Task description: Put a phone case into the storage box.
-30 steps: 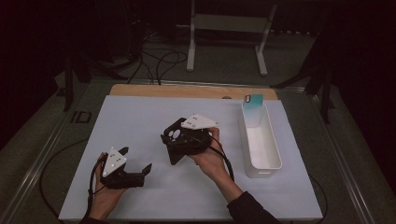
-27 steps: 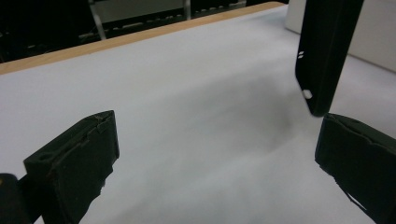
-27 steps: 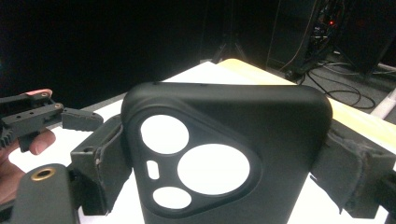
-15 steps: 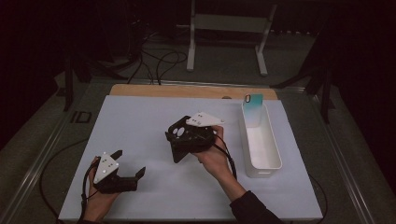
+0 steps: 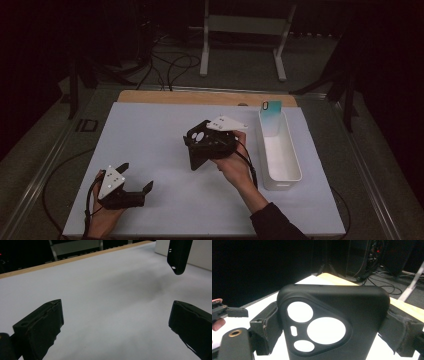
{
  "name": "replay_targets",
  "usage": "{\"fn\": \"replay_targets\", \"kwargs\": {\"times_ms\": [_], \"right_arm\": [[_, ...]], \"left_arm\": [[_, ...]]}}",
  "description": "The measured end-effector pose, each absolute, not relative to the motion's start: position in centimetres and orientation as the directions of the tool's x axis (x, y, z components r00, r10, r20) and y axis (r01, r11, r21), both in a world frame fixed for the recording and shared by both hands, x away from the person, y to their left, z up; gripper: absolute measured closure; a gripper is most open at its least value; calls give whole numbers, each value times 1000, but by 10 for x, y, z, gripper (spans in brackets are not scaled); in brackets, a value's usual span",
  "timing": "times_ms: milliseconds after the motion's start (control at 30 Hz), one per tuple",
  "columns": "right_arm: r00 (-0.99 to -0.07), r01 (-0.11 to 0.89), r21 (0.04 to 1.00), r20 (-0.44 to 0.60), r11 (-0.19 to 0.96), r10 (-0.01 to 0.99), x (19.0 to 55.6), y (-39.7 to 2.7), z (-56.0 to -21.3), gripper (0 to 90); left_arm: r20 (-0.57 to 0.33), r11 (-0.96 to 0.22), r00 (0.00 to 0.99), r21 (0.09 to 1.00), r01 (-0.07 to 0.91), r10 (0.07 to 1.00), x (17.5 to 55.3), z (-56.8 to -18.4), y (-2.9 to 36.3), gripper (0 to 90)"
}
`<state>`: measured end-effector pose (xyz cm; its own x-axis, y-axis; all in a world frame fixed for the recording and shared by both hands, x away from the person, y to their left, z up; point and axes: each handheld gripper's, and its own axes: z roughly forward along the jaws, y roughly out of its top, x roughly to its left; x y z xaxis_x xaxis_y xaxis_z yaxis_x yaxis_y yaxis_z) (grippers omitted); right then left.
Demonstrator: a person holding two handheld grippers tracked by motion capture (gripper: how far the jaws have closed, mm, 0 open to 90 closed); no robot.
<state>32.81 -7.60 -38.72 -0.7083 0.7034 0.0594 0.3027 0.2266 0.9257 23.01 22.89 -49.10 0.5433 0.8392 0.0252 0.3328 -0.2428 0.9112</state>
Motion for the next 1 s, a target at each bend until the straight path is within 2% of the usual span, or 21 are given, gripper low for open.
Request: {"fn": "replay_targets", "kwargs": {"times_ms": [1000], "right_arm": [[-597,351,912,44,211,801,363,-112,-375,138]], "left_arm": [[20,-229,524,913,337,852,231,-492,230,2]]}}
